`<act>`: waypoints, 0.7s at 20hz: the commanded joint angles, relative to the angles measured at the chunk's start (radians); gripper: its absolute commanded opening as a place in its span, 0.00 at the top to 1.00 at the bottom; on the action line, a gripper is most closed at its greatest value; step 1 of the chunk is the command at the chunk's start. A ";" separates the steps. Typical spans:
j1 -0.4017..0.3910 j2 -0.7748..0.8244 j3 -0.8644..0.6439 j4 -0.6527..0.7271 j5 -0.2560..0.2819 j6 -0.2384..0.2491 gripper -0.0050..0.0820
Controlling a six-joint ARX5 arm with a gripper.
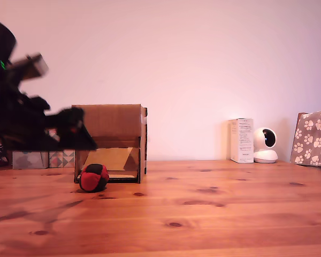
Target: Drop the footbag into the cardboard dice tower
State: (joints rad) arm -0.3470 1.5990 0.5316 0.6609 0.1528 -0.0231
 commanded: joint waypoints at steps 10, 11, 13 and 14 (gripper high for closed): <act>0.026 0.299 0.233 -0.001 -0.005 0.006 0.04; 0.032 0.311 0.250 -0.018 -0.005 0.006 0.04; 0.042 0.325 0.275 -0.061 -0.004 0.005 0.09; 0.046 0.327 0.284 -0.092 0.002 0.005 0.18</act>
State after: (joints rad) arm -0.3042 1.9003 0.8165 0.5823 0.1493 -0.0227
